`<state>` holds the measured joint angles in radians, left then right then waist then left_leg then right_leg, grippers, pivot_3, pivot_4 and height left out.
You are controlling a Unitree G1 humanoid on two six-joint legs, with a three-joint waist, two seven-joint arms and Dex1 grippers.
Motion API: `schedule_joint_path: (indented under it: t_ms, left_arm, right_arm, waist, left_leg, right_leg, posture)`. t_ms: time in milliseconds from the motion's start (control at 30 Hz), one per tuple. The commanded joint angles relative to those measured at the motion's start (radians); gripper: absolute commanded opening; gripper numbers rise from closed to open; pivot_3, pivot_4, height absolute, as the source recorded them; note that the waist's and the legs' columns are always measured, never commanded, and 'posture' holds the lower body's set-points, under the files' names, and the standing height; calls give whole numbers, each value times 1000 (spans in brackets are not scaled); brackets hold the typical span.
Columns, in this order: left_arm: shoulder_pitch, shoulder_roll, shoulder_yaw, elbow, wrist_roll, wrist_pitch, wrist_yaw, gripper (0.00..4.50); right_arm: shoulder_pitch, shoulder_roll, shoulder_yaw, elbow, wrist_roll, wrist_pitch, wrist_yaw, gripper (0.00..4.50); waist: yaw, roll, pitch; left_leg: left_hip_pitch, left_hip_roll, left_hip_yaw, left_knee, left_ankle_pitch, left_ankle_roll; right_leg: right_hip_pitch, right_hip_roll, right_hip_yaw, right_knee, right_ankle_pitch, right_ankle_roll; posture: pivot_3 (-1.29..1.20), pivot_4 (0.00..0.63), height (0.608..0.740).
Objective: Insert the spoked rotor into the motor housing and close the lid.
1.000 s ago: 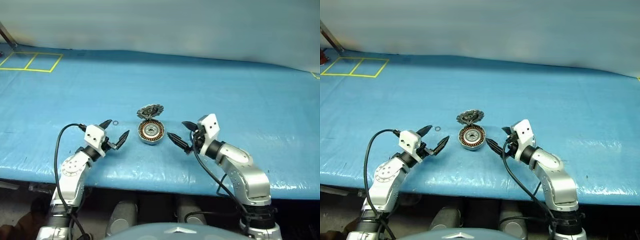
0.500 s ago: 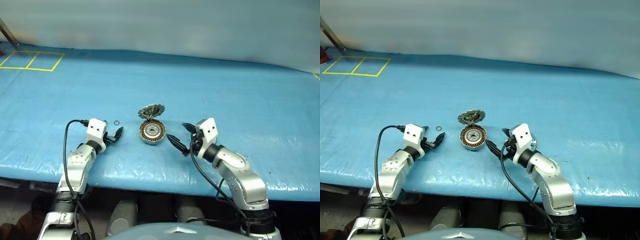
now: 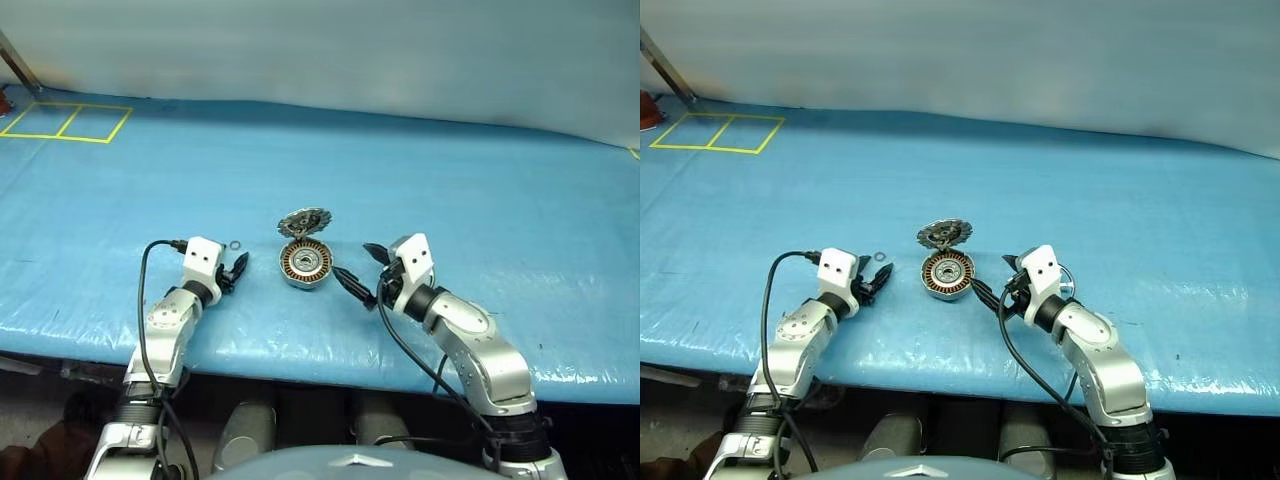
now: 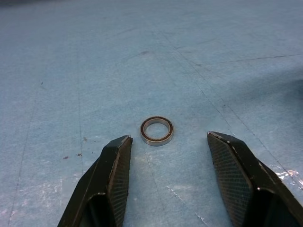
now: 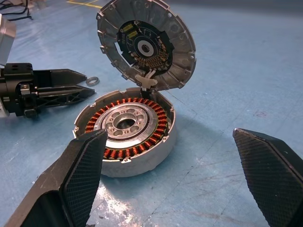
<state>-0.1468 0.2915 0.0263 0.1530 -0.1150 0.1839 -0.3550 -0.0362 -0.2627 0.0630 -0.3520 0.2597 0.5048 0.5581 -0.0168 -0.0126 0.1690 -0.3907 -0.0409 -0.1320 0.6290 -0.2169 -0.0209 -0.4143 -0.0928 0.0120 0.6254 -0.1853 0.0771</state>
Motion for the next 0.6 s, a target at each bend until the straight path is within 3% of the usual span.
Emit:
schedule_joint_path:
  t_ms: [33,400,500,600]
  left_arm:
    - [-16,-12,-5,33,30,4,36,2697]
    - [-79,-23,-14,125,52,11,62,2697]
    - [-74,-26,-25,122,49,21,45,2128]
    - [-66,-25,-35,120,54,31,47,1200]
  right_arm:
    - [-18,0,-3,-8,10,-28,-12,4500]
    - [-31,-2,3,-6,11,-37,-32,4500]
    - [-30,-3,-2,-10,11,-38,-43,4500]
    - [-26,-4,-6,-13,13,-38,-52,4500]
  waist:
    - [0,0,0]
    - [0,0,0]
    - [0,0,-1]
    - [0,1,-1]
  left_leg:
    - [0,0,0,0,0,0]
    - [0,0,0,0,0,0]
    - [1,0,0,0,0,0]
    - [2,0,0,0,0,0]
  right_leg:
    - [0,0,0,0,0,0]
    - [1,0,0,0,0,0]
    - [1,0,0,0,0,0]
    - [1,0,0,0,0,0]
  posture:
    - [0,150,740]
    - [0,150,740]
    - [0,150,740]
    - [0,150,740]
